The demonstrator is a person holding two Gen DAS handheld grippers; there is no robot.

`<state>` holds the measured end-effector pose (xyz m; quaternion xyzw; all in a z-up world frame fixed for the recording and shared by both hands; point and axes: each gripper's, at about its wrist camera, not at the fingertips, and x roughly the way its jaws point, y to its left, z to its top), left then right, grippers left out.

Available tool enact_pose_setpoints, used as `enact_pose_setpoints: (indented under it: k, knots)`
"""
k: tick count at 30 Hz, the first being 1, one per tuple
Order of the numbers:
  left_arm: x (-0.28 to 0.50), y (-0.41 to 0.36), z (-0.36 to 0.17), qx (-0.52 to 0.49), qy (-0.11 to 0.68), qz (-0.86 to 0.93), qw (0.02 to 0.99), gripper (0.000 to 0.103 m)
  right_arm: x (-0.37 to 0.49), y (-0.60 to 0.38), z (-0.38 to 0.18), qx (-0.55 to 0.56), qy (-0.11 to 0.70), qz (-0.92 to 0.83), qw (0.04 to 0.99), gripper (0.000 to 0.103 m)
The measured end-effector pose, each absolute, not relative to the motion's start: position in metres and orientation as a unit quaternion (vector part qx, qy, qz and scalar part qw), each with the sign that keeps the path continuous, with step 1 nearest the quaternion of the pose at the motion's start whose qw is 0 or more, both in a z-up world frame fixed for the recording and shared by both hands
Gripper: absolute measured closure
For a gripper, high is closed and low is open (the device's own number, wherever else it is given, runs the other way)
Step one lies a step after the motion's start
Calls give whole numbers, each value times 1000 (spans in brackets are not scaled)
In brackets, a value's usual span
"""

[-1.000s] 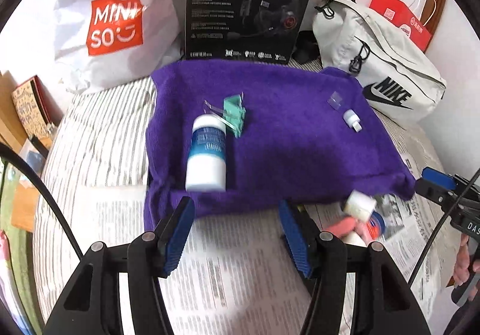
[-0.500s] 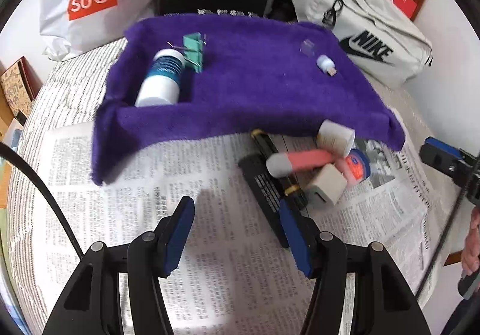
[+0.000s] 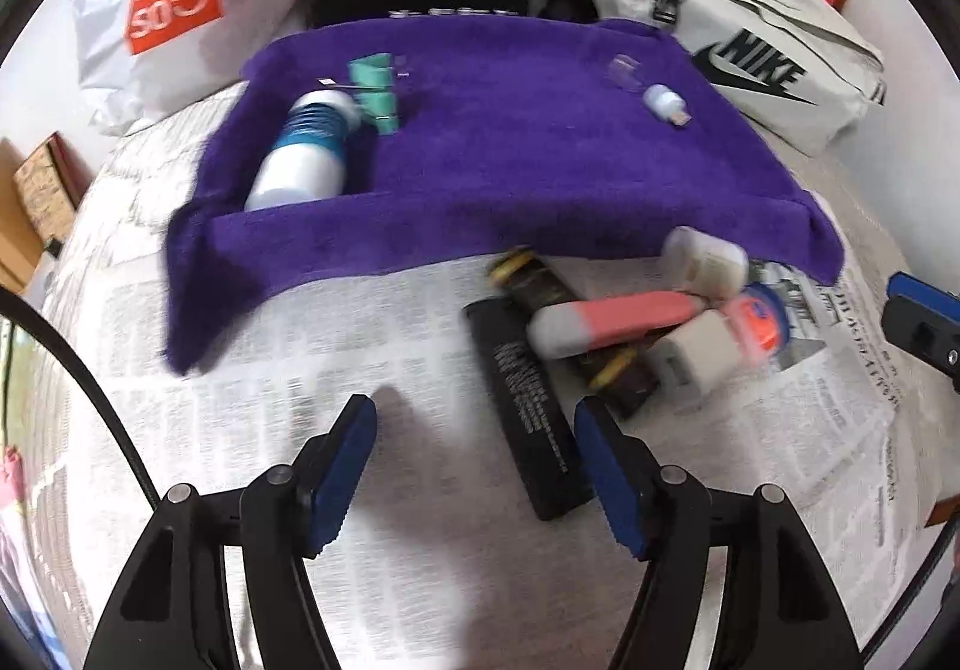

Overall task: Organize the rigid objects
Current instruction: 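Move the left tool to the black rectangular box and grasp it, then grasp the pink Vaseline tin with the right tool while the left tool holds the black box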

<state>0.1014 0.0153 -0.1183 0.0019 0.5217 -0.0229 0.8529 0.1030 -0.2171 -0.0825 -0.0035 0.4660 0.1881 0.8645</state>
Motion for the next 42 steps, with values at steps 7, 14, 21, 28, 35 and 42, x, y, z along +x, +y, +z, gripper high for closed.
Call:
enact_pose_setpoints:
  k: [7, 14, 21, 28, 35, 42]
  knots:
    - [108, 25, -120, -1, 511, -23, 859, 40, 107, -222, -92, -2, 475, 183, 861, 46]
    - [106, 7, -118, 43, 496, -64, 865, 82, 110, -227, -98, -2, 480, 177, 859, 46]
    - [108, 12, -117, 33, 496, -60, 866, 82, 112, -222, -111, -2, 489, 185, 852, 46]
    - [100, 36, -117, 13, 502, -44, 863, 82, 112, -194, -118, -17, 487, 212, 847, 46]
    - [97, 43, -117, -5, 500, -45, 865, 82, 111, -165, -136, -77, 478, 210, 849, 47]
    - [96, 45, -118, -4, 497, -44, 867, 82, 114, -159, -144, -105, 447, 194, 867, 67]
